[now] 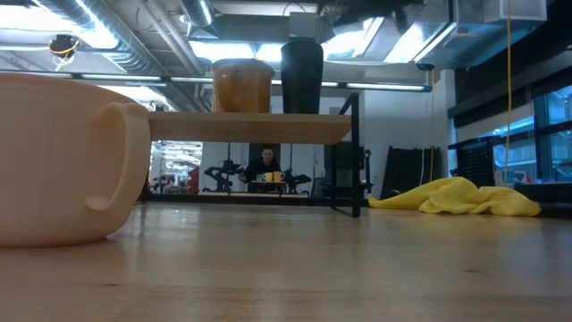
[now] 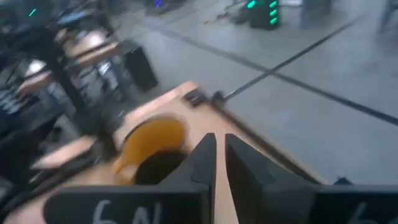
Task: Stack small to large cups/mugs on shelf
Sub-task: Put the light orange mug on the shelf
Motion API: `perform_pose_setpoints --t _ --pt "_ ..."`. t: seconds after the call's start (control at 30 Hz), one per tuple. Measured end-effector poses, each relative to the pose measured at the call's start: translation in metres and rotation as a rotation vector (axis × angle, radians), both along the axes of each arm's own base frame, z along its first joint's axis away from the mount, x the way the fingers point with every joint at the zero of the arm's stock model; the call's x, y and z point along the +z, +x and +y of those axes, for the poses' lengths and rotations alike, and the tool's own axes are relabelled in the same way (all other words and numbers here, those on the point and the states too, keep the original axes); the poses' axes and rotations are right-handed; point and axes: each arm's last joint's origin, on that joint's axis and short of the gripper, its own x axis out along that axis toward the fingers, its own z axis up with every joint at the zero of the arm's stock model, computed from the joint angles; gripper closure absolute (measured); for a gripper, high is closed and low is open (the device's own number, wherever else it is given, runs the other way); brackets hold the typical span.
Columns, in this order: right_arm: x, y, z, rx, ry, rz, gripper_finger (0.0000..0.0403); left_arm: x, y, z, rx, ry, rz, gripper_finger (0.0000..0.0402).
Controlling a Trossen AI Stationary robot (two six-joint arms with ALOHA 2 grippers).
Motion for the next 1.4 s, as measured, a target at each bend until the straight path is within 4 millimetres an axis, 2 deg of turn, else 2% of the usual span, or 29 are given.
perform_pose_setpoints --t 0.13,0.3,0.5,0.67,0.8,1.0,1.2,1.4 --pt "0.003 -0.008 0.031 0.100 0.003 0.038 0.0352 -0.001 -0.030 -0.016 0.041 -0.058 0.133 0.0361" --pt "0.000 -0.004 0.063 0.168 0.022 0.063 0.0317 -0.007 -0.037 -0.035 0.116 -0.118 0.183 0.0335" --pt "-0.005 0.003 0.089 0.103 0.063 0.056 0.0266 -0.036 -0.039 -0.048 0.326 -0.124 0.328 0.0282" --pt "-0.005 0.000 0.106 -0.029 0.009 0.042 0.0254 -0.066 -0.045 -0.065 0.611 -0.250 0.280 0.0259" --pt "-0.004 -0.003 0.115 -0.112 -0.033 0.026 0.0254 -0.081 -0.046 -0.087 0.769 -0.437 0.169 0.0260" --pt "-0.003 -0.004 0.117 -0.125 -0.047 0.025 0.0254 -0.106 -0.055 -0.110 0.996 -0.541 0.209 0.0261" --pt "-0.003 -0.004 0.117 -0.117 -0.073 0.038 0.0254 -0.122 -0.045 -0.128 1.088 -0.628 0.202 0.0261" --pt "-0.003 -0.004 0.117 -0.108 -0.095 0.051 0.0254 -0.137 -0.033 -0.138 1.150 -0.671 0.200 0.0261"
